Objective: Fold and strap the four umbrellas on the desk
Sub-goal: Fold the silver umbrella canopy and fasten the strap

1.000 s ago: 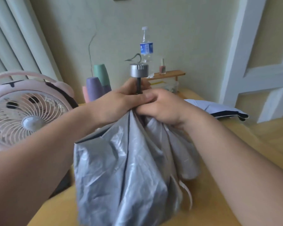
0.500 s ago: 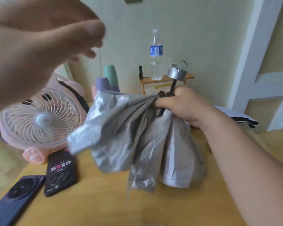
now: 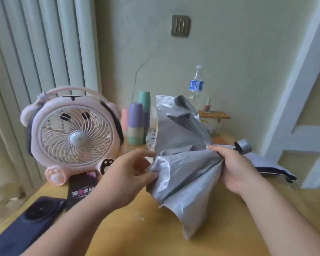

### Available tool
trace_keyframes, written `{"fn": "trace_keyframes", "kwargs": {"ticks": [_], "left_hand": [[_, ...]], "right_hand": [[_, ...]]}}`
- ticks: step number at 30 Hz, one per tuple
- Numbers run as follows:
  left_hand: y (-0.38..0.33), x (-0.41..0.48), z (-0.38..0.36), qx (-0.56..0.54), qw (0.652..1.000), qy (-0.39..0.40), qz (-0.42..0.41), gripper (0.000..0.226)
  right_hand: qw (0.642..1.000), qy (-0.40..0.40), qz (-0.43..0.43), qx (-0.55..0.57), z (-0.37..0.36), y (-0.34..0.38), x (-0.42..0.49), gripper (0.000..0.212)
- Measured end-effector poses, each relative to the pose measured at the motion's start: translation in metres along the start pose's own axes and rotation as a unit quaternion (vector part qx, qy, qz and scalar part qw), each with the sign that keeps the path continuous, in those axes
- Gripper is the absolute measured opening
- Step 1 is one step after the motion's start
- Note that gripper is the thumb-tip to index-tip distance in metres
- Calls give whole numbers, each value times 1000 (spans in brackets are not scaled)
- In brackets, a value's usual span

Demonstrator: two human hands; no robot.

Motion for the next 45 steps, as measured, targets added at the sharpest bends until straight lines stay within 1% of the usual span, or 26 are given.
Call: {"fn": "trace_keyframes", "kwargs": {"ticks": [3,5,7,10,12,14,16,20,24,27,29,30,31,32,33,34,35,36,37,38,39,40,41,42,43,45], "left_hand": [[8,-3,3,-12,999,-17,24,20],[6,-8,11,-7,999,-39,-4,12],[-1,-14,20,-66,995,-47,-52,13],[-15,-28,24,-152,979,22,-136,13],[-21,-36,20,-168,969,76,-163,10],[-24,-41,16,-160,965,100,-181,11],[-27,-42,16,-150,967,69,-193,12],[-37,-28,21,-202,969,-10,-139,10],[-65,17,25,-90,986,-64,-125,21],[-74,76,20,-12,991,-107,-86,19],[-65,114,9,55,994,-92,-35,12],[-58,126,5,114,991,-63,-10,12],[-52,133,3,183,982,-33,14,21],[-52,136,4,249,968,-28,23,32],[-61,133,11,284,957,-65,2,42],[-77,124,21,265,952,-142,-57,43],[-100,100,28,209,937,-228,-159,34],[-125,66,30,140,915,-264,-272,21],[-142,31,21,96,907,-213,-349,9],[-143,1,4,95,904,-137,-394,7],[-132,-22,-16,124,903,-52,-408,9],[-110,-33,-38,172,906,34,-386,9],[-84,-36,-56,224,908,97,-340,10],[-59,-34,-67,259,911,126,-295,13],[-44,-27,-72,269,917,125,-268,19],[-27,-13,-76,286,917,107,-255,34]], "right_hand": [[998,-28,-18,46,8,-22,-2,33],[995,-61,-14,77,14,-32,-1,34],[992,-65,-14,105,12,-38,-2,32],[992,-45,-18,114,5,-41,-7,29],[992,-33,-20,118,-1,-41,-11,30],[992,-28,-25,123,-2,-43,-12,30],[991,-27,-27,131,1,-45,-11,30],[990,-16,-35,134,4,-50,-12,33],[991,-29,-38,126,3,-55,-14,30],[992,-30,-28,115,3,-55,-14,30],[994,-26,-21,107,2,-55,-17,28],[994,-26,-19,105,3,-55,-18,27],[994,-25,-16,105,3,-55,-19,27],[994,-27,-15,105,4,-55,-20,27],[994,-29,-13,105,4,-53,-21,26],[994,-31,-10,105,4,-52,-20,24],[994,-33,-8,104,4,-52,-19,23],[994,-38,-9,101,4,-52,-16,21],[994,-42,-12,100,4,-54,-15,22],[994,-45,-19,102,4,-57,-12,24],[993,-46,-31,105,3,-59,-11,28],[992,-47,-40,109,3,-61,-10,31],[992,-43,-46,110,2,-62,-11,33],[992,-44,-46,108,2,-63,-11,32],[993,-45,-43,104,2,-61,-13,28],[993,-38,-42,102,2,-59,-17,25]]}}
Point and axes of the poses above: each hand's wrist, its own x-axis towards the middle knuckle, its own z-axis out of the back of the hand, y = z × x, the point moved 5 cm from there along x, towards the middle knuckle, and after that the axes turned 9 degrees about -y, right-handed, at the moved point
